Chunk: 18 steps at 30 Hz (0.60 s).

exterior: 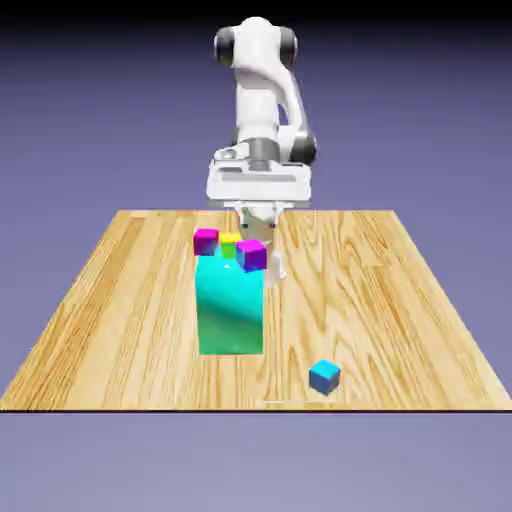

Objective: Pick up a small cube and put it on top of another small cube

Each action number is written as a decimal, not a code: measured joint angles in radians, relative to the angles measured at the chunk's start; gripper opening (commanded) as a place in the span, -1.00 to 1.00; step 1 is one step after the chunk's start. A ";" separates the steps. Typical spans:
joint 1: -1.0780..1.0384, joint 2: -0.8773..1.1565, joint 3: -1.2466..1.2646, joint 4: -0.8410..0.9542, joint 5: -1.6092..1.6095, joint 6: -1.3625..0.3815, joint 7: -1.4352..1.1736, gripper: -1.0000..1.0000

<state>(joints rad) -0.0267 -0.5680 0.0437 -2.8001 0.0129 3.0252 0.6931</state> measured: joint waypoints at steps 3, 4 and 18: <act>-0.096 0.005 0.109 0.025 0.032 -0.029 -0.119 0.00; -0.128 0.007 0.145 0.033 0.043 -0.039 -0.159 0.00; -0.578 0.029 0.652 0.147 0.194 -0.176 -0.715 0.00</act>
<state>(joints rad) -0.6047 -0.5386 0.6961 -2.6528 0.2065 2.8489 -0.0222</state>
